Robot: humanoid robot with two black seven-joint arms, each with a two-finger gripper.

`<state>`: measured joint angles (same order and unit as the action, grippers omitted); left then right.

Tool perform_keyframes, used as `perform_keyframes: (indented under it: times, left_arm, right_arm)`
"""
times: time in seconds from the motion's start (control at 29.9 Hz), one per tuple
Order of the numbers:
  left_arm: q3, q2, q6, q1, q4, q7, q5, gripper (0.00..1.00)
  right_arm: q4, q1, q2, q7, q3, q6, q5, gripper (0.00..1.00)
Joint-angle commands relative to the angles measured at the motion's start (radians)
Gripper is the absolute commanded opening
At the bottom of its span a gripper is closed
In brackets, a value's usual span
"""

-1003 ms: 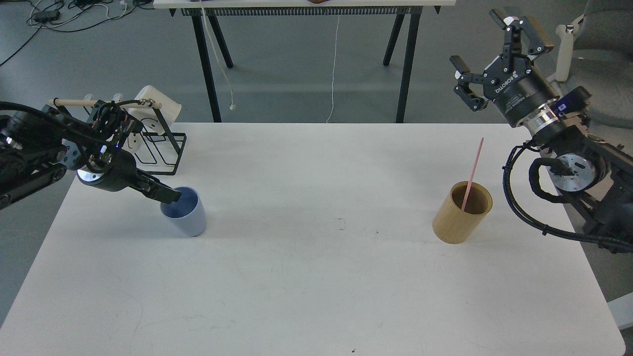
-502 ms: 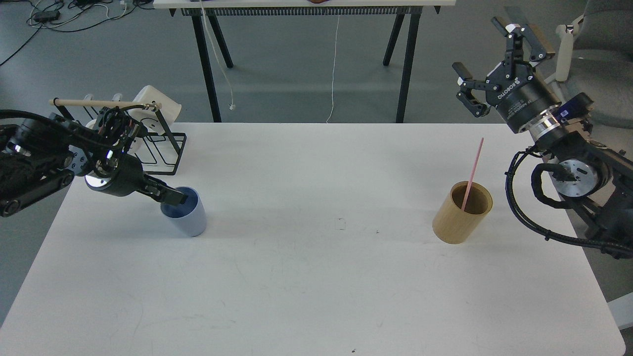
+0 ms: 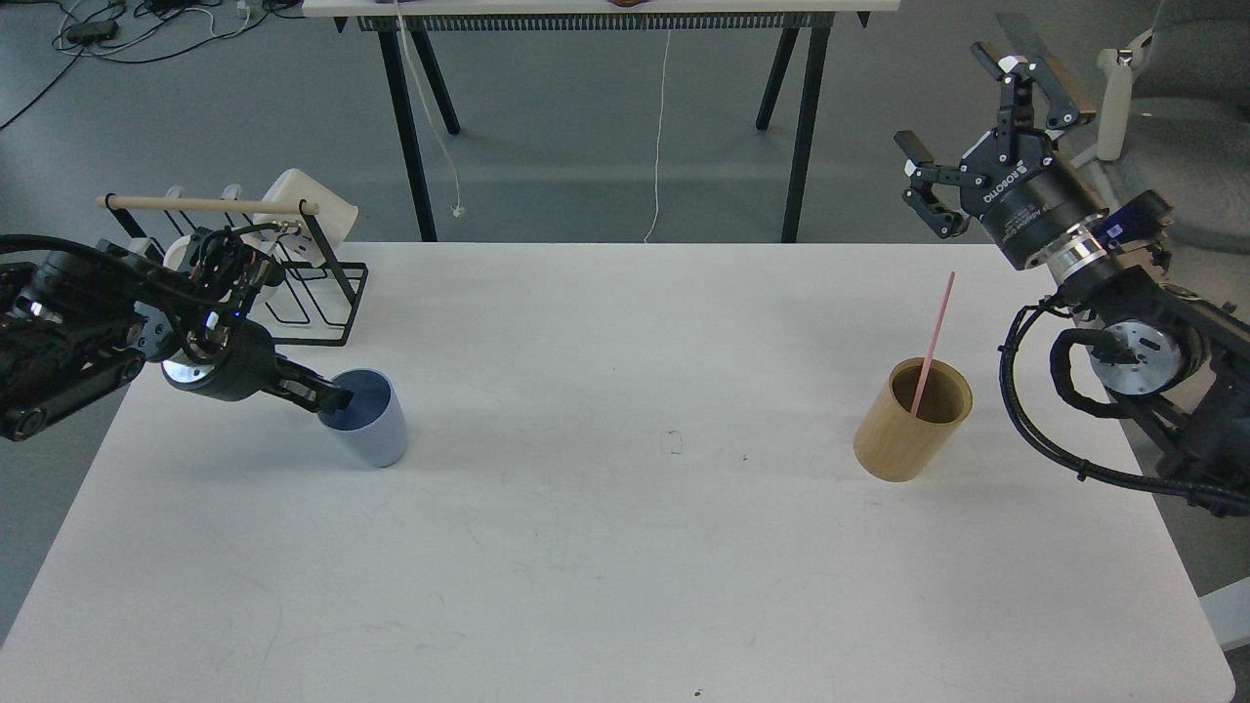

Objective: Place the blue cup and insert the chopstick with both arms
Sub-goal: 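Lower the left gripper onto the blue cup and grasp it, then lift the blue cup with the left gripper and carry it toward table center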

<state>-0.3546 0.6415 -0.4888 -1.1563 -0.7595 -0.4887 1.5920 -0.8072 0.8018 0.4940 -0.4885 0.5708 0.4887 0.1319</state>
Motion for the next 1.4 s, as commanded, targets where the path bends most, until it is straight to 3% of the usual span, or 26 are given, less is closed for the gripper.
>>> perform_keyframes:
  times: [0.0,0.07,0.37,0.5,0.6,0.8,1.0,1.37]
  left_arm:
    - [0.0,0.001,0.0,0.003,0.0,0.0,-0.003,0.04]
    - [0.002,0.003,0.0,0.003,0.0,0.0,-0.006,0.0]
    - [0.152,0.007,0.0,-0.016,-0.034,0.0,-0.018,0.0]
    - [0.259,-0.019,0.0,-0.066,-0.049,0.0,-0.018,0.0]
    - [0.27,-0.123,0.0,-0.115,-0.07,0.0,-0.009,0.0]
    - [0.157,-0.379,0.0,-0.192,0.02,0.0,0.009,0.0]
    - [-0.044,-0.609,0.0,-0.23,0.164,0.0,0.013,0.0]
    - [-0.198,-0.642,0.0,-0.244,0.232,0.0,0.019,0.0]
  right_arm:
    - [-0.001,-0.004,0.0,0.0,0.001,0.0,0.0,0.99]
    - [-0.001,-0.004,0.0,0.0,0.001,0.0,0.0,0.99]
    - [0.003,-0.004,0.037,0.0,0.085,0.0,-0.002,0.99]
    - [0.02,-0.004,0.148,0.0,0.185,0.0,-0.012,0.99]
    - [0.037,-0.018,0.253,0.0,0.202,0.0,-0.023,0.99]
    - [0.072,-0.122,0.388,0.0,0.202,0.0,-0.153,0.99]
    - [0.137,-0.225,0.397,0.0,0.202,0.0,-0.161,0.99]
    - [0.135,-0.305,0.351,0.0,0.202,0.0,-0.161,0.99]
